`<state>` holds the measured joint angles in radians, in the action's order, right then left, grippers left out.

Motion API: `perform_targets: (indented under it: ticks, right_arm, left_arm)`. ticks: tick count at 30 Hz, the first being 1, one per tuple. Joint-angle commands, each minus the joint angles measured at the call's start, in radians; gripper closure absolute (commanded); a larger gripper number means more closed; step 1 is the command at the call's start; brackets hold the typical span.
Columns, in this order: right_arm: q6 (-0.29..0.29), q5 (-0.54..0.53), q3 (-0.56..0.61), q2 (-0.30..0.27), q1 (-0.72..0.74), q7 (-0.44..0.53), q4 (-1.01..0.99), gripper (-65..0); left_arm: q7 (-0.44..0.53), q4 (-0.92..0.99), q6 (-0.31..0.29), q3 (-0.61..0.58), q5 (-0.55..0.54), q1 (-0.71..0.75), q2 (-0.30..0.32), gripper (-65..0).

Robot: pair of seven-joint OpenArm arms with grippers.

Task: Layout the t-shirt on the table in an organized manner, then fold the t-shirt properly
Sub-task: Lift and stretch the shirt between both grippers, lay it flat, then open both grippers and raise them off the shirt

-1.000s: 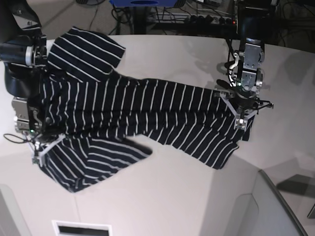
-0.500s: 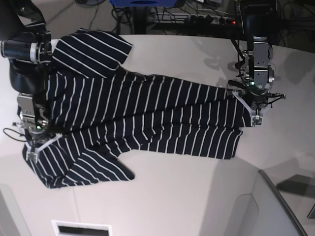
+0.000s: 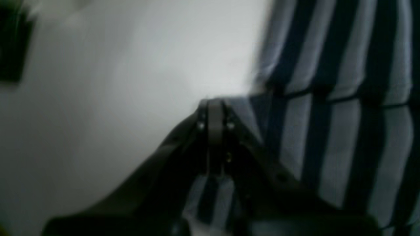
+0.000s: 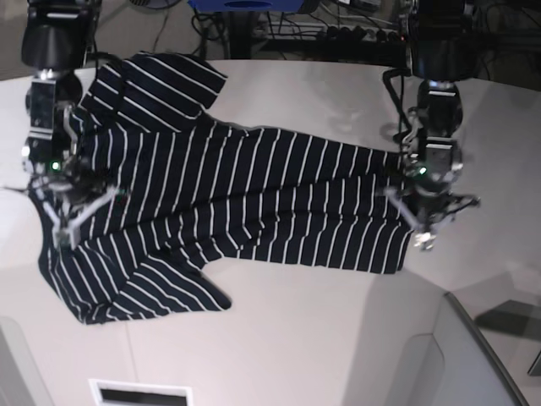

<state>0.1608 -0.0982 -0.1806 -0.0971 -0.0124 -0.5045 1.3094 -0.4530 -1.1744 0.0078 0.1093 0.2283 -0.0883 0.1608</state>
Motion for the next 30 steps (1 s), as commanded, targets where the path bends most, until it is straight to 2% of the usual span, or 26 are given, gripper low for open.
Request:
perform_targets:
  ticks: [1, 4, 8, 12, 14, 18, 21, 23, 25, 26, 28, 30]
  right_arm:
    - [0.038, -0.01, 0.002, -0.002, -0.007, 0.008, 0.042, -0.2]
    - [0.098, -0.01, 0.006, 0.003, -0.067, -0.001, 0.091, -0.2]
    - [0.112, -0.01, 0.002, 0.003, -0.13, 0.0, 0.14, -0.2]
    - [0.112, -0.011, -0.003, 0.009, -0.192, 0.004, 0.221, -0.2]
    - [0.112, -0.011, -0.024, 0.04, -0.22, 0.004, 0.258, -0.2]
    - [0.112, -0.011, -0.144, 0.11, -0.238, 0.004, 0.279, -0.6]
    - [0.115, -0.011, -0.216, 0.15, -0.245, 0.004, 0.281, -0.9]
    - [0.116, -0.011, -0.256, 0.167, -0.255, 0.004, 0.279, -1.7]
    - [0.116, -0.015, -0.293, 0.182, -0.255, 0.004, 0.279, -7.8]
    - [0.116, -0.036, -0.317, 0.188, -0.257, 0.004, 0.278, -13.2]
    - [0.116, -0.127, -0.369, 0.19, -0.263, 0.002, 0.275, -26.3]
    - [0.116, -0.229, -0.409, 0.185, -0.284, 0.002, 0.275, -38.7]
  left_arm:
    - [0.021, -0.009, 0.011, -0.023, 0.007, -0.023, 0.006, 0.0]
    - [-0.031, -0.068, 0.011, -0.061, -0.002, -0.014, 0.004, 0.0]
    - [-0.166, -0.217, 0.011, -0.052, -0.005, 0.063, 0.004, 0.0]
    - [-0.18, -0.362, 0.011, 0.076, -0.005, 0.186, 0.004, 0.0]
    - [-0.178, -0.401, 0.011, 0.142, -0.022, 0.238, 0.004, 0.0]
    - [-0.171, -0.405, 0.011, 0.27, -0.175, 0.31, 0.015, 0.0]
    - [-0.16, -0.381, 0.008, 0.364, -0.356, 0.351, 0.041, 0.0]
    - [-0.12, -0.348, -0.019, 0.398, -0.508, 0.381, 0.073, 0.0]
    - [-0.1, -0.316, -0.082, 0.416, -0.64, 0.394, 0.095, 0.0]
    - [-0.1, -0.298, -0.114, 0.419, -0.688, 0.397, 0.107, -2.1]
    - [-0.1, -0.266, -0.147, 0.413, -0.737, 0.399, 0.119, -16.6]
    - [-0.1, -0.249, -0.168, 0.416, -0.742, 0.394, 0.118, -28.8]
